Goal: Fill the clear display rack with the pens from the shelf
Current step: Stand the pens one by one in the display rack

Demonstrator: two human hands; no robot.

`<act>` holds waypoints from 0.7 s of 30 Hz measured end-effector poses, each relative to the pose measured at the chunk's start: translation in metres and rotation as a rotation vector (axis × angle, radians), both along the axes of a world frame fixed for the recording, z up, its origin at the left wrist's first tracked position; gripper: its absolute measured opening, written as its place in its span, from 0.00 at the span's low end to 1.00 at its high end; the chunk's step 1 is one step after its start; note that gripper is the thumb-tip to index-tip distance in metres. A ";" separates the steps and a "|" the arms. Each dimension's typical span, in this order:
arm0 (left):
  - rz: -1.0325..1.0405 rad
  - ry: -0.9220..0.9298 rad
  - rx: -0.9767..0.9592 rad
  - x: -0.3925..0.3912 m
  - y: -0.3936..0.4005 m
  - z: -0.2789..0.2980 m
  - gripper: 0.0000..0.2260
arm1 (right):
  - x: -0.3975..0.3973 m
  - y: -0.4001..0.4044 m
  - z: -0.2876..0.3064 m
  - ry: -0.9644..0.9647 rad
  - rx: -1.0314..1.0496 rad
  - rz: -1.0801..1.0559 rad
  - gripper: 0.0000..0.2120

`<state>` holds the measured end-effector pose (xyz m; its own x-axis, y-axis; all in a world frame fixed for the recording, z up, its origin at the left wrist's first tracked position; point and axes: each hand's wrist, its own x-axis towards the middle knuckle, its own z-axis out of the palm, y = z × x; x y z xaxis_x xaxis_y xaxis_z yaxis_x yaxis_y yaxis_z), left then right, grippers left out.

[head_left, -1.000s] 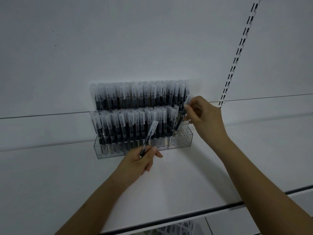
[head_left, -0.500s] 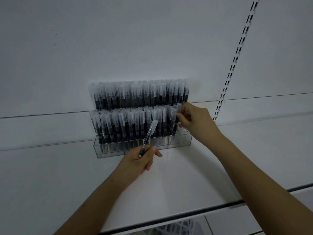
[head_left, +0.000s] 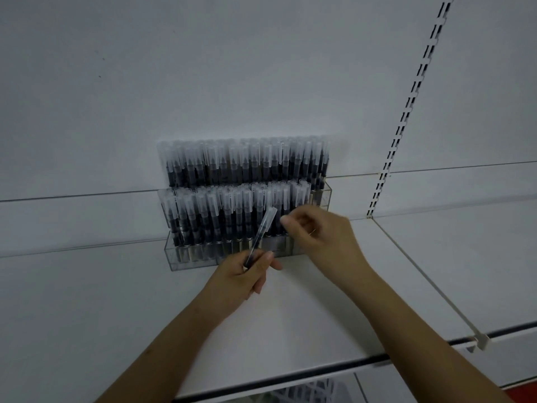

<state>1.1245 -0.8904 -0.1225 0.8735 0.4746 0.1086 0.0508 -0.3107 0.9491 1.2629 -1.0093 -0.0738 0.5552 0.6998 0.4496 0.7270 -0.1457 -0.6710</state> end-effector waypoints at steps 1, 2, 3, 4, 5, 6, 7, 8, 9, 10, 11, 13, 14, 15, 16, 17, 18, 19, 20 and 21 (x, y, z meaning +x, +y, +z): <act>0.000 -0.002 0.013 0.000 0.000 0.000 0.13 | -0.008 0.002 -0.002 0.060 0.001 0.062 0.08; -0.001 0.002 0.036 0.000 0.000 -0.001 0.12 | -0.016 0.005 -0.005 0.109 0.013 0.111 0.05; -0.002 0.011 0.065 0.001 -0.001 -0.001 0.11 | -0.020 0.007 -0.008 0.161 0.033 0.148 0.04; -0.001 0.023 0.091 0.001 -0.002 -0.002 0.10 | -0.023 0.009 -0.010 0.220 0.056 0.171 0.05; 0.005 0.033 0.100 0.001 -0.003 -0.003 0.09 | -0.023 0.009 -0.012 0.279 0.079 0.176 0.06; 0.016 0.038 0.092 0.001 -0.004 -0.004 0.07 | -0.022 0.009 -0.012 0.328 0.106 0.169 0.06; 0.025 0.037 0.080 0.001 -0.004 -0.006 0.06 | -0.021 0.008 -0.010 0.375 0.148 0.155 0.05; 0.025 0.031 0.092 0.001 -0.005 -0.009 0.04 | -0.016 0.006 -0.007 0.430 0.210 0.135 0.05; 0.015 0.028 0.149 0.000 -0.005 -0.012 0.04 | -0.010 0.002 -0.003 0.482 0.284 0.107 0.04; -0.008 0.031 0.244 0.000 -0.004 -0.015 0.04 | -0.003 -0.001 0.003 0.497 0.351 0.062 0.05; -0.036 0.032 0.356 0.000 -0.004 -0.017 0.04 | 0.006 -0.005 0.008 0.465 0.395 0.004 0.05; -0.086 0.016 0.575 0.000 -0.004 -0.021 0.05 | 0.022 -0.011 0.015 0.332 0.417 -0.122 0.06; -0.104 0.013 0.660 0.000 -0.004 -0.022 0.08 | 0.029 -0.013 0.018 0.266 0.406 -0.170 0.06; -0.118 0.028 0.719 0.000 -0.004 -0.022 0.11 | 0.034 -0.014 0.019 0.214 0.395 -0.201 0.06; -0.135 0.060 0.758 0.001 -0.004 -0.023 0.14 | 0.038 -0.015 0.021 0.181 0.384 -0.215 0.05; -0.157 0.100 0.793 0.001 -0.005 -0.024 0.16 | 0.040 -0.015 0.021 0.158 0.370 -0.220 0.04; -0.181 0.139 0.828 0.002 -0.006 -0.026 0.19 | 0.042 -0.015 0.021 0.130 0.345 -0.225 0.04; -0.202 0.171 0.862 0.002 -0.006 -0.026 0.20 | 0.043 -0.014 0.021 0.096 0.314 -0.232 0.03; -0.215 0.193 0.887 0.002 -0.007 -0.027 0.21 | 0.044 -0.013 0.020 0.059 0.284 -0.238 0.04; -0.221 0.205 0.901 0.002 -0.007 -0.027 0.22 | 0.045 -0.012 0.018 0.028 0.261 -0.239 0.04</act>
